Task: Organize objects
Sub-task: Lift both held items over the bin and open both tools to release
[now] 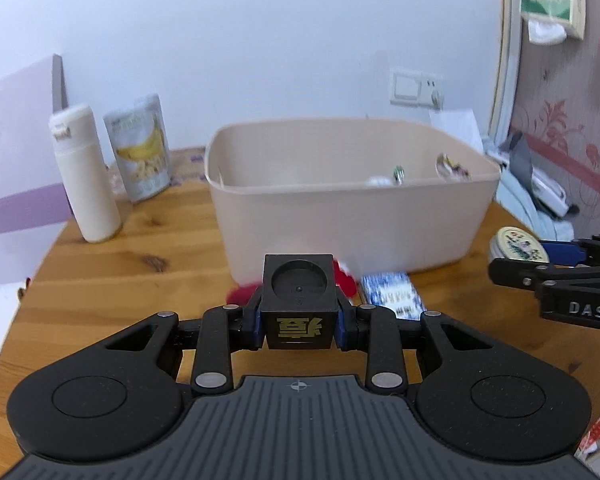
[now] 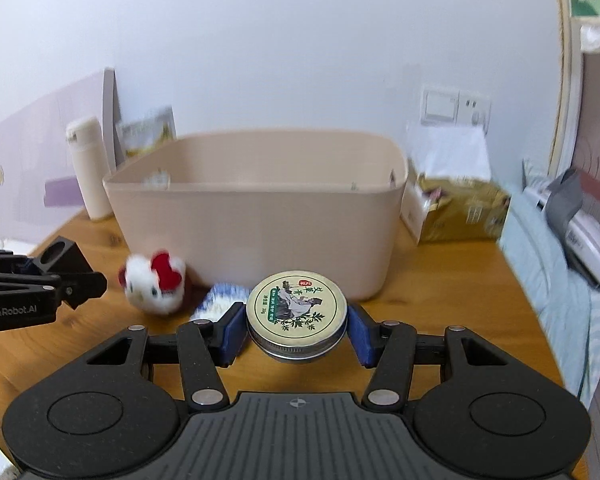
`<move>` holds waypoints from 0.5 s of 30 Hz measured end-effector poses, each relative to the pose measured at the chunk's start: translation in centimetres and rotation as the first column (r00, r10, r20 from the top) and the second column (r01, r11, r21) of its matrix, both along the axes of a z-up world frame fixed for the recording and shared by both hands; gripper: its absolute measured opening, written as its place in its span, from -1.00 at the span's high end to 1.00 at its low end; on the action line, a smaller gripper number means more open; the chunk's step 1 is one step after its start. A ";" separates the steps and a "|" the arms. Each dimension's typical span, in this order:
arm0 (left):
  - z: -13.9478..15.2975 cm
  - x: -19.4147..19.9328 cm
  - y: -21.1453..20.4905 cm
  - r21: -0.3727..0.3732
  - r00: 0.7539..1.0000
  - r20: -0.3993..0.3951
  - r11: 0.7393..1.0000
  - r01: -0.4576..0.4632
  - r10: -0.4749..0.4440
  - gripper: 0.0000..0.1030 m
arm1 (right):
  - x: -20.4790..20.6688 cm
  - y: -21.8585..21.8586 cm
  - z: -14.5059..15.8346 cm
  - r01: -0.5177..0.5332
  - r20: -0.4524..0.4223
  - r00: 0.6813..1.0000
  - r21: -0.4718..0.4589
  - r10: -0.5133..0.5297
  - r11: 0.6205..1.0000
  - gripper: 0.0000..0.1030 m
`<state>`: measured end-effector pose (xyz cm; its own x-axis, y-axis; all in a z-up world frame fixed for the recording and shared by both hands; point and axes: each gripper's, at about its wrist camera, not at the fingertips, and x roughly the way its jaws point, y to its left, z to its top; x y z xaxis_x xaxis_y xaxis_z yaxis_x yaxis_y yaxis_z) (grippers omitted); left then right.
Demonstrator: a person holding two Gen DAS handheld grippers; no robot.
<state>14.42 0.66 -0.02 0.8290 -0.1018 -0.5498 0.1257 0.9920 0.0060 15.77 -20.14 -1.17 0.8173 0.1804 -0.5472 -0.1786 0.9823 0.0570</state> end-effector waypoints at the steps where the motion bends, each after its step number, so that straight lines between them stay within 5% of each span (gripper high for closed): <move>1: 0.4 0.0 0.2 -0.003 1.000 0.012 1.000 -0.004 0.004 0.38 | -0.1 -0.1 0.6 0.002 0.015 1.000 0.001 -0.002 1.000 -0.01; 15: 4.3 2.1 1.4 -0.001 0.992 0.122 0.999 -0.043 0.043 0.38 | 1.1 0.1 6.4 0.000 0.157 0.988 0.013 -0.002 1.000 -0.01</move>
<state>16.50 2.07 4.27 0.8936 -0.0642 -0.4442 0.0815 0.9965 0.0200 16.85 -19.99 5.22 0.8930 0.1861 -0.4099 -0.1856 0.9818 0.0414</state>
